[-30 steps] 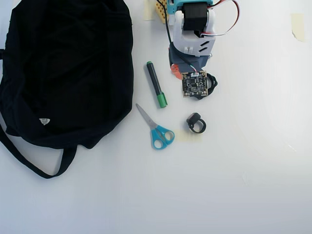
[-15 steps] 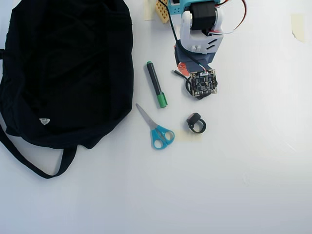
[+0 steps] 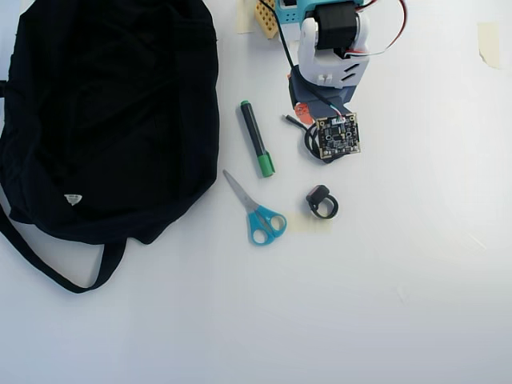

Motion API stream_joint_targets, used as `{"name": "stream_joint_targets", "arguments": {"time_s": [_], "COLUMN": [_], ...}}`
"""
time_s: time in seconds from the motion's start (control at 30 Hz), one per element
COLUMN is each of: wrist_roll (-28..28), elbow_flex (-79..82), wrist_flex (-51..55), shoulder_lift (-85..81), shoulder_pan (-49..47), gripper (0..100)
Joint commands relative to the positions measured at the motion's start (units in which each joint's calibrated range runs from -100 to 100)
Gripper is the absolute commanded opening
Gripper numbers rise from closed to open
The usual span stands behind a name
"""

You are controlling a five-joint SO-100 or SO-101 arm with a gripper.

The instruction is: Put the bike light into the black bag

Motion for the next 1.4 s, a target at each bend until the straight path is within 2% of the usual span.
{"name": "stream_joint_targets", "arguments": {"time_s": [0.0,0.47,0.87,1.37], "wrist_roll": [-0.24,-0.29,0.18,0.18], "elbow_flex": [-1.3,-3.19,-25.74,-48.47], "wrist_flex": [0.39,0.3,6.85,6.5], "shoulder_lift": [-0.62,2.12,17.55,36.31], "shoulder_pan": [-0.04,0.26,-0.57,-3.93], "gripper": [2,2,2,2]}}
